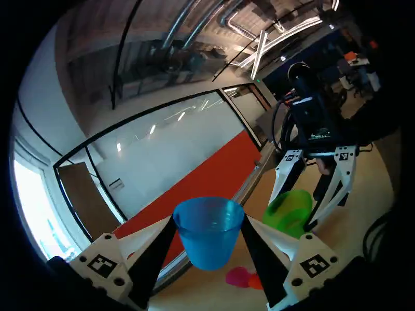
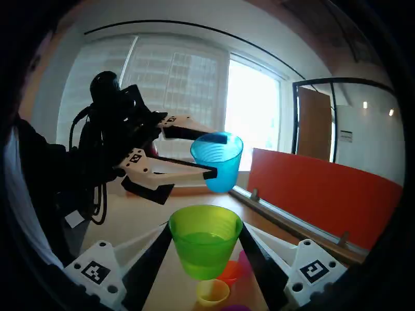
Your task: Pour water
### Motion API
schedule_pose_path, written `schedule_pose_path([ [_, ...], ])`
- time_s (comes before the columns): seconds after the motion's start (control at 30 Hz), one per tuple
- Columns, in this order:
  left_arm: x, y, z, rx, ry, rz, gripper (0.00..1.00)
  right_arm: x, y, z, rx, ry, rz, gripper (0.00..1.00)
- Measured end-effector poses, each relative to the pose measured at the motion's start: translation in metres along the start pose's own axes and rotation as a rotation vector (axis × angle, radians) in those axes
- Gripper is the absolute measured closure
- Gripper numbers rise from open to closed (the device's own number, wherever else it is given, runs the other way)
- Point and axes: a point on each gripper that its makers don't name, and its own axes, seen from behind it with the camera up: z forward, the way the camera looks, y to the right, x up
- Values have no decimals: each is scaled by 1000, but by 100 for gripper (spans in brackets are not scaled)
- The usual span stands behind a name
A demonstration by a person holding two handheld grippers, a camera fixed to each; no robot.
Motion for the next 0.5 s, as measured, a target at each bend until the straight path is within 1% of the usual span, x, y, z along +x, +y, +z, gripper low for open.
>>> schedule_pose_path([
  [0.1,-7,-2,0,1,-20,-67,13,0,0,0,-1,0,0,9],
  [0.2,-17,0,-1,-5,-44,-141,14,1,0,0,-3,2,0,9],
  [0.3,-25,1,-2,-15,-67,-228,13,1,0,1,-2,1,2,9],
  [0.37,-27,1,-3,-22,-69,-279,14,0,0,1,-3,-1,0,9],
  [0.4,-27,1,-4,-25,-70,-301,14,0,-1,2,-3,-1,-1,9],
  [0.5,-30,-1,-6,-24,-71,-339,14,0,-1,2,-1,-1,0,9],
])
